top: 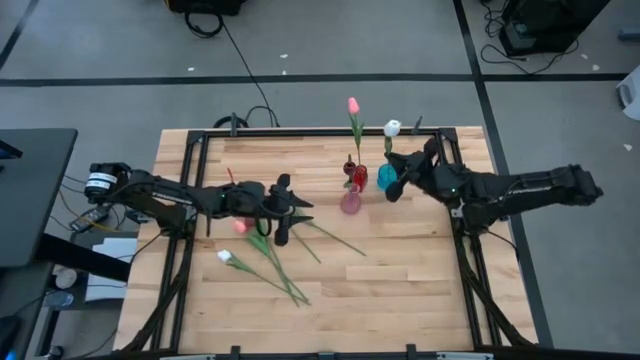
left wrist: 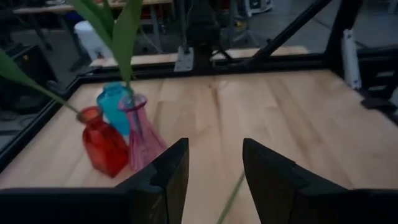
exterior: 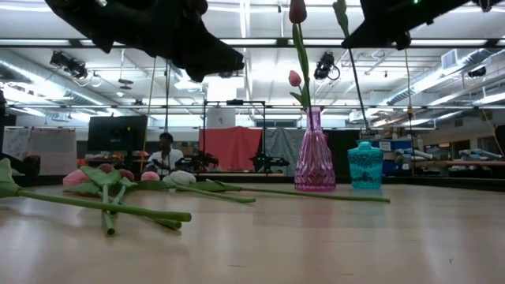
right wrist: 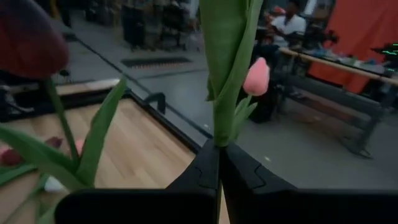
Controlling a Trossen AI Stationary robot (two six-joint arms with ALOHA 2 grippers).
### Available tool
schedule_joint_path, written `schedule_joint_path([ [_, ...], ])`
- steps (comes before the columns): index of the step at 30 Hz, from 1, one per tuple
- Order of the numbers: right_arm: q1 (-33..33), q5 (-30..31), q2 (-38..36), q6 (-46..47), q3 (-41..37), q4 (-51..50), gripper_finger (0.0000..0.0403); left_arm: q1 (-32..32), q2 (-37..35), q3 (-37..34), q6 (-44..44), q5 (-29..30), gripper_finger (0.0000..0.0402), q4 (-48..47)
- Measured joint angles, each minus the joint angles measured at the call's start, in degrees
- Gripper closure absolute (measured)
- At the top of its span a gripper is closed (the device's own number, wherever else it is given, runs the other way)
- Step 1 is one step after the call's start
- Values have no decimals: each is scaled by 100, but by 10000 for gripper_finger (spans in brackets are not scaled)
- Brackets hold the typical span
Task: Sort flowers into vase by color
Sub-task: Put the top white flower into the blue vase
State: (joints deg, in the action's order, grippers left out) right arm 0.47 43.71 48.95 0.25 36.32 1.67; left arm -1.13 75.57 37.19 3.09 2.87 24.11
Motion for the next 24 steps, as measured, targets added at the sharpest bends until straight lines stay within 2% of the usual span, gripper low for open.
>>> schedule_joint_path([
  [6,-643,-435,-302,-420,-543,792,387,0,-59,0,286,209,245,-194],
  [12,-1188,-1042,-371,-301,-709,862,387,2,-435,-4,472,361,245,-610],
  [19,-1418,-1225,-372,-332,-709,899,387,2,-1296,6,571,501,244,-1206],
  [24,-1524,-1274,-354,-363,-707,910,387,2,-1569,2,571,525,245,-1573],
])
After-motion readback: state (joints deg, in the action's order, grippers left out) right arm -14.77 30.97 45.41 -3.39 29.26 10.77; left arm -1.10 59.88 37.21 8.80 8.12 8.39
